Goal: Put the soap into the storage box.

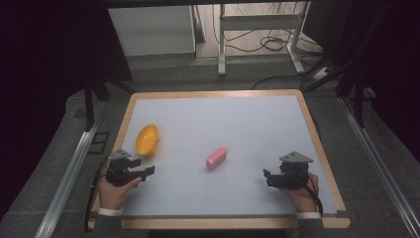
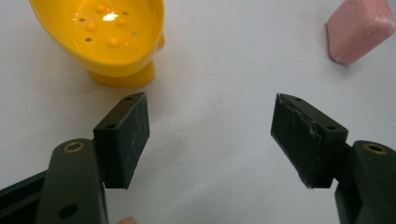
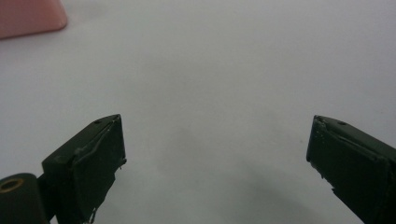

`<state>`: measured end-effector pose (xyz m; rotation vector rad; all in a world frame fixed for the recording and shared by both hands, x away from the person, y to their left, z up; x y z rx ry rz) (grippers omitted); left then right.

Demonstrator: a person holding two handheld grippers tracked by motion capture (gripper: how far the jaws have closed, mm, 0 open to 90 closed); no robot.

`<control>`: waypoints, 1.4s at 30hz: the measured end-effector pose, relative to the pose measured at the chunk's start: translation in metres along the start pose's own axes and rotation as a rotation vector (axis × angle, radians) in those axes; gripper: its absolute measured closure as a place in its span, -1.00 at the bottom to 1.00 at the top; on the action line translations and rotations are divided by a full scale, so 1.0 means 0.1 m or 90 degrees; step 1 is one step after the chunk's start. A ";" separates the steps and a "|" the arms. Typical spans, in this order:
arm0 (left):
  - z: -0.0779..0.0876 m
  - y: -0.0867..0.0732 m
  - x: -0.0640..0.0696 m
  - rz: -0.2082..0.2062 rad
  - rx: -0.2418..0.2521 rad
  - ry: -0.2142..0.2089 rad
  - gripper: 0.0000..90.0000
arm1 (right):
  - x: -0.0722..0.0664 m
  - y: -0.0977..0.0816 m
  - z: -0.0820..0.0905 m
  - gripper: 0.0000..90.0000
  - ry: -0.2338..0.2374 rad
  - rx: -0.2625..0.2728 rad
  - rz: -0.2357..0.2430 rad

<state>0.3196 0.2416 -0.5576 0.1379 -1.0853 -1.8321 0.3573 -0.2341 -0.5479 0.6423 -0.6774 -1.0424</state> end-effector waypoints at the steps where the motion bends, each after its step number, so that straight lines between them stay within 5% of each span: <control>1: -0.01 -0.01 0.00 -0.002 -0.005 0.001 -0.37 | 0.02 0.01 0.01 -0.90 0.001 0.004 -0.002; 21: 0.00 0.02 0.03 -0.002 0.001 -0.027 -0.44 | 0.08 0.01 0.05 -0.86 0.011 0.019 -0.013; 30: 0.07 0.06 0.13 -0.033 0.005 -0.009 -0.40 | 0.11 0.00 0.06 -0.86 0.045 0.027 -0.053; 36: 0.13 0.09 0.15 -0.017 0.008 -0.017 -0.38 | 0.14 0.01 0.09 -0.86 0.045 0.033 -0.050; 42: 0.22 0.17 0.23 -0.029 0.013 0.011 -0.38 | 0.11 0.02 0.08 -0.86 0.053 0.034 -0.048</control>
Point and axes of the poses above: each handheld gripper's, and its own axes: z roughly backward along the jaws, y roughly out of its top, x roughly to its right, the point moved 6 cm from there along -z, roughly forward along the jaws, and after that the axes turned 9 degrees about -y, right-handed, at the moved point
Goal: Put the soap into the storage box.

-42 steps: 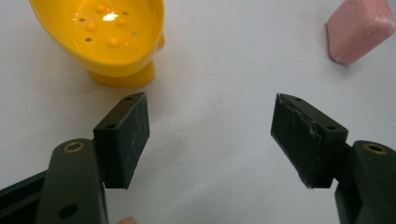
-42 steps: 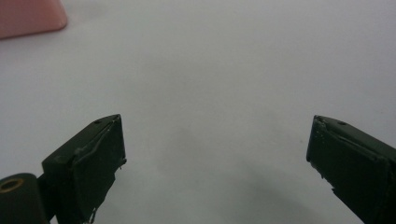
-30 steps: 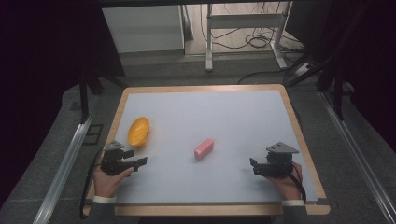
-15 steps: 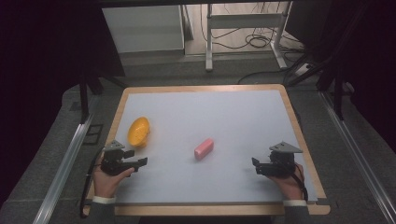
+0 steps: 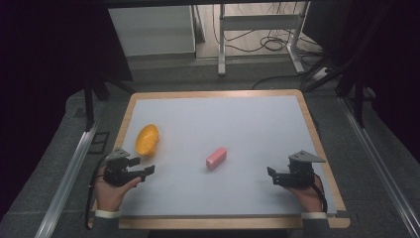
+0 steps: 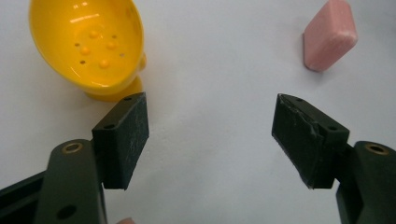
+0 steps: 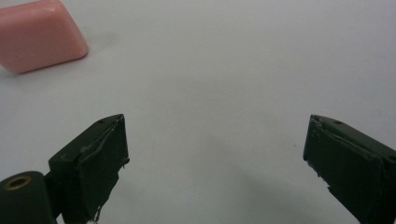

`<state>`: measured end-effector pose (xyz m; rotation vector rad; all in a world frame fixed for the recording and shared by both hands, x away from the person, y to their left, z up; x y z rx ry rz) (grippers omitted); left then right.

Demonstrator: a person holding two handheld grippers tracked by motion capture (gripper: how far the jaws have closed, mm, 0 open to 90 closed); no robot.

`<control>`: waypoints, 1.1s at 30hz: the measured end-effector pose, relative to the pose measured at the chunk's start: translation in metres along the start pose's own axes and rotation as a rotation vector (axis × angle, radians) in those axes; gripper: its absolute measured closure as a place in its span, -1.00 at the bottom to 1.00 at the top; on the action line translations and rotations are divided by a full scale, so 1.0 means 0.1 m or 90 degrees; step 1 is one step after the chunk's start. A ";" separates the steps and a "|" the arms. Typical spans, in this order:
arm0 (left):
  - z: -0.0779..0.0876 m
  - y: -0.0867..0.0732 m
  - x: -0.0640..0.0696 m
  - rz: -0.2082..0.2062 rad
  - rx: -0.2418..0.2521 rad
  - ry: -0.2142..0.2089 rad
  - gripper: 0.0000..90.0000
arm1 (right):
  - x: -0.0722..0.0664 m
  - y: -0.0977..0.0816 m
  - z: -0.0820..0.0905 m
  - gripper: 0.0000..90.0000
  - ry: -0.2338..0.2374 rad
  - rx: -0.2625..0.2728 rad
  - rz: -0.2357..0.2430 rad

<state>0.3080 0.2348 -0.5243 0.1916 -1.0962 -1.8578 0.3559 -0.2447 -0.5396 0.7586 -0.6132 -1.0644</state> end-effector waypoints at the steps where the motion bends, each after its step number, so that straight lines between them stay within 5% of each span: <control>1: 0.00 0.00 0.00 0.000 0.000 0.000 -0.38 | 0.00 0.00 0.00 -0.86 0.000 0.000 0.000; 13: 0.04 0.28 0.14 -0.029 -0.021 -0.011 -0.41 | 0.06 0.05 0.09 -0.82 -0.032 0.034 -0.005; 33: -0.18 0.49 0.30 -0.073 -0.050 -0.025 -0.41 | 0.04 0.02 0.05 -0.81 -0.023 0.023 0.000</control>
Point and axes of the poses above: each handheld gripper's, and its own axes: z roughly backward along the jaws, y roughly out of its top, x roughly to its right, the point moved 6 cm from there along -z, roughly forward along the jaws, and after that the axes turned 9 degrees about -y, right-handed, at the moved point
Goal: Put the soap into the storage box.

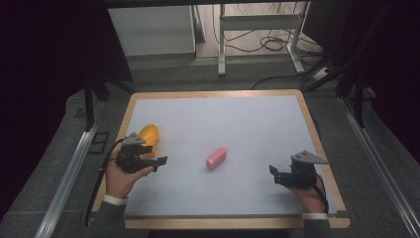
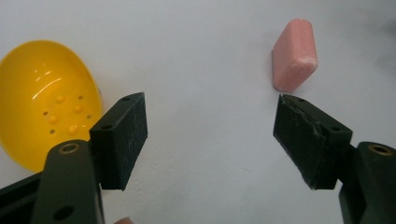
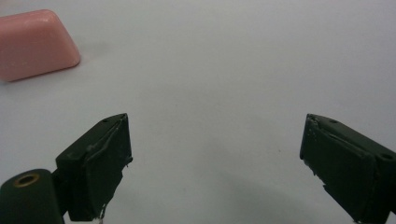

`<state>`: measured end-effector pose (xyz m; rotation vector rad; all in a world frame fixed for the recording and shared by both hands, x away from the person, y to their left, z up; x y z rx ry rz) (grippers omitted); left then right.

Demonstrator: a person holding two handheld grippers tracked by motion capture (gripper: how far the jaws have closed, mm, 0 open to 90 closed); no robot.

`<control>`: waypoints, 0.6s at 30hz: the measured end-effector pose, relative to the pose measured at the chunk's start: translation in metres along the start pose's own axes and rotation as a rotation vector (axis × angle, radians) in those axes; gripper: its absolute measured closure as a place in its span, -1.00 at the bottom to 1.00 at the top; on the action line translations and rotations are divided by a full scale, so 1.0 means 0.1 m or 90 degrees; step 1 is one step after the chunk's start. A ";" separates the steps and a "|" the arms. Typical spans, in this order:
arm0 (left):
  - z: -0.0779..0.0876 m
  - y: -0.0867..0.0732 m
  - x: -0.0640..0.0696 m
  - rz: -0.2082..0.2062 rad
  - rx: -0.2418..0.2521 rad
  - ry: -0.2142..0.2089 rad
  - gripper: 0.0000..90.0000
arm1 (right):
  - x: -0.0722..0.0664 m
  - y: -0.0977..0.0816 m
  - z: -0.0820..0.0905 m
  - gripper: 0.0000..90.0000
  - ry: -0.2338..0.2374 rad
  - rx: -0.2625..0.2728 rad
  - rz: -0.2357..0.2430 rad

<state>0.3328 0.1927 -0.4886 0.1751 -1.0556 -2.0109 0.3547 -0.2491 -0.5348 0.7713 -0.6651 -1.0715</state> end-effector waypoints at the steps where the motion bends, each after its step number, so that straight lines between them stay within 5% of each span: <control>1: -0.01 0.01 0.01 -0.004 -0.002 0.001 -0.41 | 0.00 0.00 0.00 -0.81 0.000 0.000 0.000; 18: -0.26 0.22 0.14 -0.038 -0.035 -0.007 -0.42 | -0.02 -0.01 -0.03 -0.81 0.002 -0.006 0.000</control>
Point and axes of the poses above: each handheld gripper's, and its own axes: z roughly backward along the jaws, y roughly out of its top, x roughly to its right, the point moved 6 cm from there along -z, roughly forward along the jaws, and after that the axes turned 9 degrees about -y, right-handed, at the moved point
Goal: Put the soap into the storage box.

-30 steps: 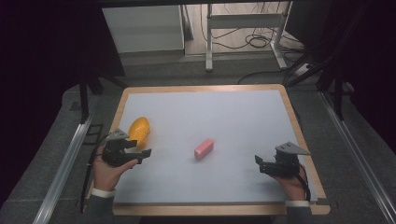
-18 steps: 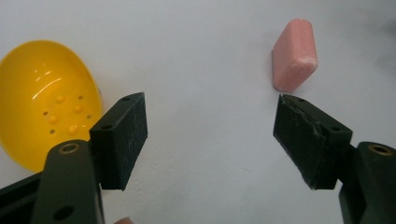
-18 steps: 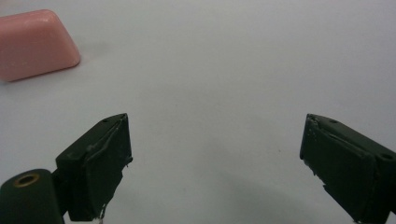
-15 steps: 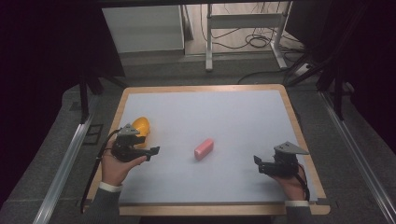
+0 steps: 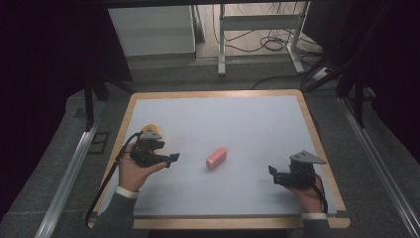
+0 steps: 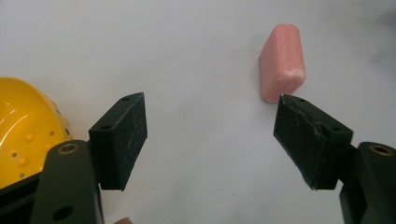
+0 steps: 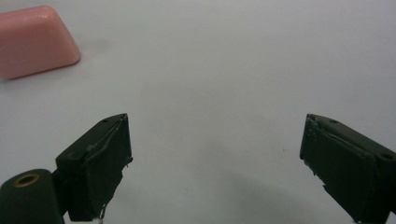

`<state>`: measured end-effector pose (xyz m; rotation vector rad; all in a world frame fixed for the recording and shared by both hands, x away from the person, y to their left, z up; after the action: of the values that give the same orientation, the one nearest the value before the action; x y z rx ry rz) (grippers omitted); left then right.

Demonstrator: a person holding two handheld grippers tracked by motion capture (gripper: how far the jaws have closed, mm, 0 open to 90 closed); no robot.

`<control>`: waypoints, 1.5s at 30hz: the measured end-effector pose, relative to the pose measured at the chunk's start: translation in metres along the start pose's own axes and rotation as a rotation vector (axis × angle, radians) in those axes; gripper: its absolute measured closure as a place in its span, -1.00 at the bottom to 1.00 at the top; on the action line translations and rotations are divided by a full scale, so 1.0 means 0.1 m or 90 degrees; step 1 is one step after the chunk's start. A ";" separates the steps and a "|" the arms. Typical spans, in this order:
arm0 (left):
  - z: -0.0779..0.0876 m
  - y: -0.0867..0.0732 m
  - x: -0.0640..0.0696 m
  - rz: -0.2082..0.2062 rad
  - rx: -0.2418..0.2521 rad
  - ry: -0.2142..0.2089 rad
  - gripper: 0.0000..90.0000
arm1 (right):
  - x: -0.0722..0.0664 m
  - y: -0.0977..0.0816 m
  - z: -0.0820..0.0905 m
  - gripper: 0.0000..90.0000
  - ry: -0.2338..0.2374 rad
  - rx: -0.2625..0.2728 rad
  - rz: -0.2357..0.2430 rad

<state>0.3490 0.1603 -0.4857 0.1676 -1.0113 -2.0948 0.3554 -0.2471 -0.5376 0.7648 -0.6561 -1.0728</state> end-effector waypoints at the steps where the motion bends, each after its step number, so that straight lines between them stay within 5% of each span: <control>1: 0.00 0.00 0.00 0.000 0.000 0.000 -0.42 | 0.00 0.00 0.00 -0.81 -0.001 -0.001 0.002; 19: -0.24 0.15 0.06 -0.012 -0.026 -0.003 -0.41 | 0.01 0.00 0.00 -0.81 -0.007 0.000 0.006; 32: -0.47 0.26 0.30 -0.043 -0.050 -0.050 -0.42 | 0.00 -0.01 0.00 -0.81 -0.011 -0.001 0.010; 45: -0.58 0.36 0.42 -0.070 -0.059 -0.056 -0.41 | 0.00 -0.02 -0.02 -0.81 -0.012 -0.007 0.012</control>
<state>0.3659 0.0819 -0.4910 0.0871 -0.9740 -2.2617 0.3557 -0.2469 -0.5407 0.7383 -0.6717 -1.0661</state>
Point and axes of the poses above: each handheld gripper's, and its own axes: z roughly backward along the jaws, y roughly out of its top, x roughly to its right, the point moved 6 cm from there along -z, roughly forward along the jaws, and after that the axes turned 9 degrees about -y, right-handed, at the moved point
